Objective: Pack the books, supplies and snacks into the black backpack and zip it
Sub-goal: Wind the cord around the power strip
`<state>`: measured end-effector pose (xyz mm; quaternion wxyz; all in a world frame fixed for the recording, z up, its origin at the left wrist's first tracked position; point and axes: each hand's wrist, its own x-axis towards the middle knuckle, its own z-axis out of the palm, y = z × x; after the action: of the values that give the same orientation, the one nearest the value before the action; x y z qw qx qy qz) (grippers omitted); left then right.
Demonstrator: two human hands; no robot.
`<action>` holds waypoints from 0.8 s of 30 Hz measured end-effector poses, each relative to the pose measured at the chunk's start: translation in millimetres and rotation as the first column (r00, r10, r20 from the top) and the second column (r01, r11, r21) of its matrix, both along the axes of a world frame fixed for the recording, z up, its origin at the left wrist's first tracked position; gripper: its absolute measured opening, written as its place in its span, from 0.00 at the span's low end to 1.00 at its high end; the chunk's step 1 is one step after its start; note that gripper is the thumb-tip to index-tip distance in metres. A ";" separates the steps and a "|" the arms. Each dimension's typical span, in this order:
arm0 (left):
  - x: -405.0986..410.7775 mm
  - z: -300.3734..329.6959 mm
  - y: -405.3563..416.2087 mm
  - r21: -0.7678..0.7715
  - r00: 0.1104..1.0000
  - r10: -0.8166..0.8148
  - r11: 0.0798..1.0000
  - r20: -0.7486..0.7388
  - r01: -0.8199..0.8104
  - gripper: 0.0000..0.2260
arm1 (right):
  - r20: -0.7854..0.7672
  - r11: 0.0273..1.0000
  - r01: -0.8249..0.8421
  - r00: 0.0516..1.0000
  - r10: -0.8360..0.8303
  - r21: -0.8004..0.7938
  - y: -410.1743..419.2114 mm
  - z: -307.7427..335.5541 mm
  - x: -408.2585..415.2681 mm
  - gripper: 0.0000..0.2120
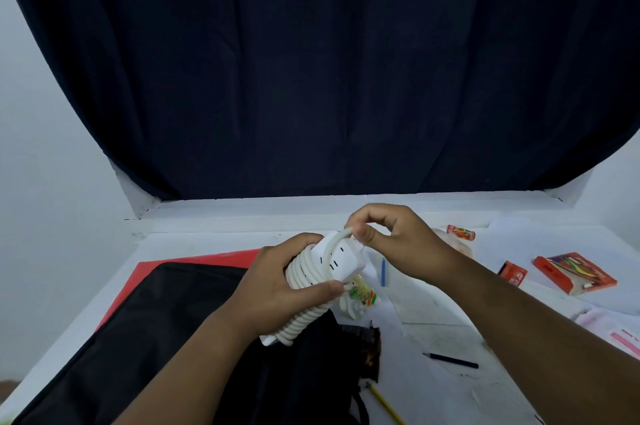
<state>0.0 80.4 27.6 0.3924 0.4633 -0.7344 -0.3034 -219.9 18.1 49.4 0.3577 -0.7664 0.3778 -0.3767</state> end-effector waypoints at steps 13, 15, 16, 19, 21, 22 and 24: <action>-3.6 -2.8 1.9 -0.015 0.996 -0.038 0.999 -0.077 0.037 0.23 | 0.327 0.979 0.021 0.941 -0.088 0.204 -4.5 -3.0 14.8 0.25; -4.1 -1.2 1.5 -0.024 0.998 -0.053 0.998 -0.030 0.053 0.24 | 0.277 0.975 0.057 0.954 -0.116 0.213 -5.0 -3.4 18.5 0.27; -5.0 -0.7 1.8 -0.024 0.998 -0.057 0.998 -0.023 0.057 0.25 | 0.263 0.972 0.067 0.956 -0.127 0.225 -4.9 -3.7 20.1 0.28; -8.6 0.1 2.9 -0.002 0.999 -0.031 1.000 -0.045 0.031 0.34 | 0.286 0.954 0.059 0.947 -0.147 0.293 -4.2 -2.5 22.3 0.27; -10.0 -1.1 2.8 0.006 0.997 -0.024 1.000 -0.068 0.025 0.39 | 0.278 0.939 0.051 0.948 -0.153 0.340 -2.6 -1.6 21.7 0.23; -10.4 -1.8 2.9 0.007 0.996 -0.028 1.000 -0.090 0.028 0.41 | 0.265 0.932 0.047 0.953 -0.150 0.358 -0.8 -1.9 21.7 0.18; -12.5 -2.1 3.8 -0.001 0.988 -0.044 0.999 -0.151 0.044 0.40 | 0.220 0.924 0.026 0.968 -0.118 0.381 1.6 -7.8 21.3 0.12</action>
<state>-12.5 84.1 25.5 0.4394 0.4232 -0.7124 -0.3469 -198.6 19.7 41.6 0.5262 -0.6186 0.4252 -0.3997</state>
